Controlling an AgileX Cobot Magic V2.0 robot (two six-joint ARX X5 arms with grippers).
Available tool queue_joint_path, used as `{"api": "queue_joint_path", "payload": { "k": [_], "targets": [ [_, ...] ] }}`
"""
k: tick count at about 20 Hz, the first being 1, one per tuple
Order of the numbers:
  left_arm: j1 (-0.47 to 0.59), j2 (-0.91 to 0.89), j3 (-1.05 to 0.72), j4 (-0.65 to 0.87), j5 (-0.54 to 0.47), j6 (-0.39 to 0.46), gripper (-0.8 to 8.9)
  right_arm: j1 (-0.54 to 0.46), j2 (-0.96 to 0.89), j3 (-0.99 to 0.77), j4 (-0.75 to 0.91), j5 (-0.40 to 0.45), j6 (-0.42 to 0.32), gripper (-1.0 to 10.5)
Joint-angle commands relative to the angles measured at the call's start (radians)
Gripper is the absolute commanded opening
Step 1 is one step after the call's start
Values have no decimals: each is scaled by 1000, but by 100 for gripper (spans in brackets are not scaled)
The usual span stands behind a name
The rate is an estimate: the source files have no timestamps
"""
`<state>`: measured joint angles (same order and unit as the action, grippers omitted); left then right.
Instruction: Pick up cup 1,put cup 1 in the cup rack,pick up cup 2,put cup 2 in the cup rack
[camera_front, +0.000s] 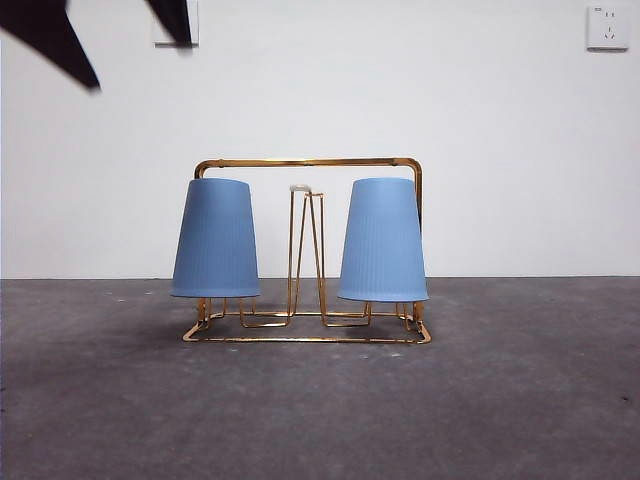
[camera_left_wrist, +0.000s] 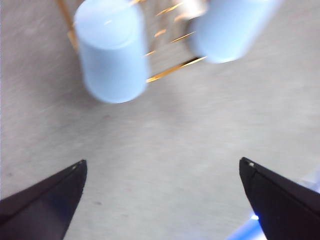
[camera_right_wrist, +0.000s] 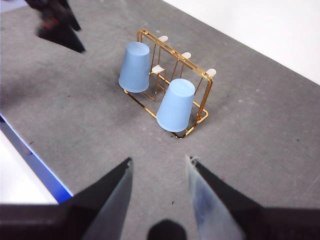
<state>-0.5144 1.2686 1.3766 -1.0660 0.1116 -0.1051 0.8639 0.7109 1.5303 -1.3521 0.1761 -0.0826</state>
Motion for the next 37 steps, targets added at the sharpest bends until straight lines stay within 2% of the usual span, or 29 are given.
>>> {"api": "queue_joint_path", "payload": {
  "k": [1, 4, 5, 7, 9, 10, 12, 20, 34, 36, 37],
  "targets": [
    [-4, -97, 7, -16, 81, 3, 529, 0, 19, -3, -20, 0, 5, 186],
    [-3, -229, 7, -17, 162, -25, 527, 0, 47, -3, -20, 0, 4, 186],
    [-3, -261, 7, -18, 161, -26, 492, 0, 54, -3, -20, 0, 4, 186],
    [-3, -319, 7, -18, 161, -26, 301, 0, 71, -3, -20, 0, 4, 186],
    [-3, -359, 7, -18, 161, -26, 30, 0, 84, -3, -21, 0, 5, 167],
    [-3, -373, 7, -18, 161, -26, -6, 0, 91, -3, -21, 0, 5, 69],
    [-3, -385, 7, -18, 161, -26, -7, 0, 99, -3, -22, 0, 5, -18],
    [-3, -386, 7, -18, 159, -25, -4, 0, 124, -3, -23, 0, 55, 3],
    [-3, -357, 7, -6, 154, -10, -4, 0, 124, -3, -23, 0, 54, 3],
    [-3, -350, 7, 21, 93, 9, -4, 0, 124, -3, -23, 0, 53, 3],
    [-2, -350, 7, 50, 30, 53, -4, 0, 124, -3, -23, 0, 53, 3]
  ]
}}
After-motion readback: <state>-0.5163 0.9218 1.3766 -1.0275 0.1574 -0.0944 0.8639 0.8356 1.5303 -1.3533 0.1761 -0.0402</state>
